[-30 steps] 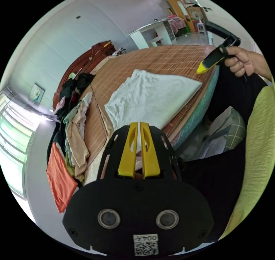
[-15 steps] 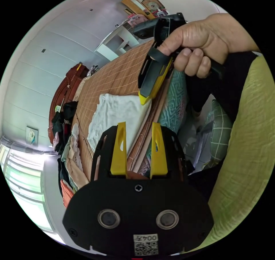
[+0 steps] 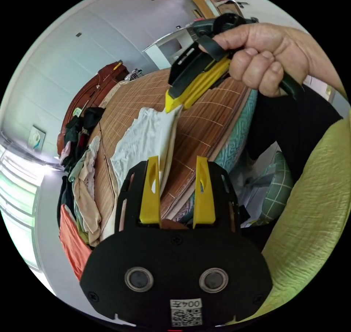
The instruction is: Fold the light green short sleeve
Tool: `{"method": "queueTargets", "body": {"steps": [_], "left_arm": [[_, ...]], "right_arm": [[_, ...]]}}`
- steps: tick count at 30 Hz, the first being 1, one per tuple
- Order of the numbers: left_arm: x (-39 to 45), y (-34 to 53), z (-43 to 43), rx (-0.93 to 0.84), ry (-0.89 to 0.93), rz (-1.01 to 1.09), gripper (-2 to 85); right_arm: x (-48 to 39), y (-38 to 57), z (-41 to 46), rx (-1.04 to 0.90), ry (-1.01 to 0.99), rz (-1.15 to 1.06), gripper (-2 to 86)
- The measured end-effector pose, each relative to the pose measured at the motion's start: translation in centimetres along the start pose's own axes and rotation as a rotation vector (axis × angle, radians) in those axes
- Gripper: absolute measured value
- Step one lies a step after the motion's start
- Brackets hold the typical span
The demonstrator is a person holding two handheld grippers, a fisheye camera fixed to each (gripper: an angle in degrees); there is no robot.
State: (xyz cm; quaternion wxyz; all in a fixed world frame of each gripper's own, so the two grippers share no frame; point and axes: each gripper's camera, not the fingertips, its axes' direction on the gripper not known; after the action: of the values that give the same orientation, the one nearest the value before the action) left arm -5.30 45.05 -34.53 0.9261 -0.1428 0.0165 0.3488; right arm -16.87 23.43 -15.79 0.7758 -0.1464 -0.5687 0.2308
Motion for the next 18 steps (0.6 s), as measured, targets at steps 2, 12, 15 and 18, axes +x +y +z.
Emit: {"method": "queueTargets", "body": {"steps": [2,12,15,18], "left_arm": [[-0.3,0.4,0.4,-0.022,-0.039,-0.018,14.0],[0.9,0.2,3.0,-0.102,-0.226,0.060,13.7],[0.5,0.2,3.4,-0.111,-0.244,0.064,13.2],[0.2,0.5,3.7,-0.115,-0.265,0.070,12.3]], "right_arm": [[0.2,-0.2,-0.1,0.001,-0.009,0.004,0.4],[0.4,-0.6,-0.2,0.005,-0.034,0.016,0.5],[0.0,-0.8,-0.2,0.001,-0.035,0.012,0.4],[-0.3,-1.0,0.0,-0.006,-0.038,0.012,0.3]]}}
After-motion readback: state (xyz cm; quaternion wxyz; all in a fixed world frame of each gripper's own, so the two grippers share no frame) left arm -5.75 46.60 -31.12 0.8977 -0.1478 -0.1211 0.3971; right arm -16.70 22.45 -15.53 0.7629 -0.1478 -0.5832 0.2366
